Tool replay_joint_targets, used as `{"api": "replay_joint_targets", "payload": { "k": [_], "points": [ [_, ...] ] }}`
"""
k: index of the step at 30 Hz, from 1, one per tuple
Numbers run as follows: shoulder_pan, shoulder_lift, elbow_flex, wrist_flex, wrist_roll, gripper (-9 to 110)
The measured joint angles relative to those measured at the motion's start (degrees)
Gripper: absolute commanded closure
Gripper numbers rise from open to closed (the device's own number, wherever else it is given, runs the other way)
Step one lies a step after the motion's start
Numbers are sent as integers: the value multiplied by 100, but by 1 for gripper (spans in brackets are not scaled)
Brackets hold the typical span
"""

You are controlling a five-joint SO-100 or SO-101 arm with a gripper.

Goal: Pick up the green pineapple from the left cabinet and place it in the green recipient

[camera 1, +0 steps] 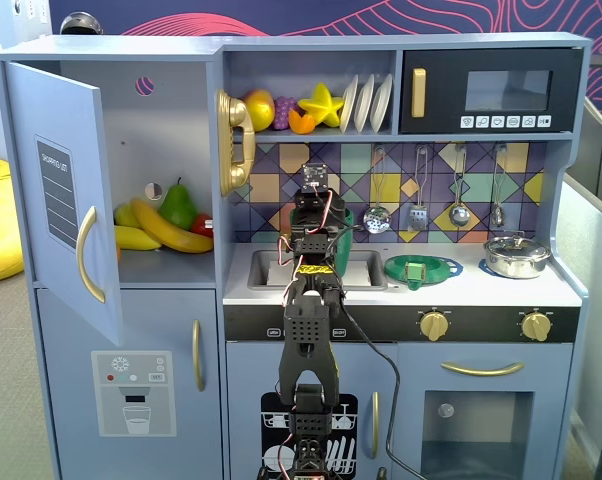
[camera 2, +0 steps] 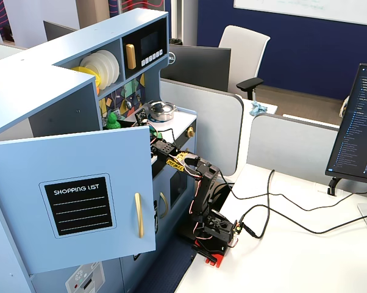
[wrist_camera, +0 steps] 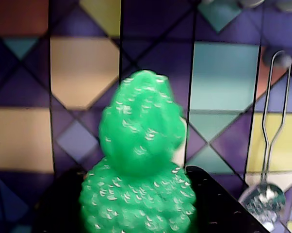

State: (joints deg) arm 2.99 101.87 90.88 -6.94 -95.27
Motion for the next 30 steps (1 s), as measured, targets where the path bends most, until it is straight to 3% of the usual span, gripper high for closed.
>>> {"api": "replay_joint_targets", "payload": {
  "k": [14,21,30],
  "points": [
    [-18,466,202,79,26,81],
    [-229,2918,1556,1266,9,82],
    [35,5968,4474,3252,211,83]
  ]
}}
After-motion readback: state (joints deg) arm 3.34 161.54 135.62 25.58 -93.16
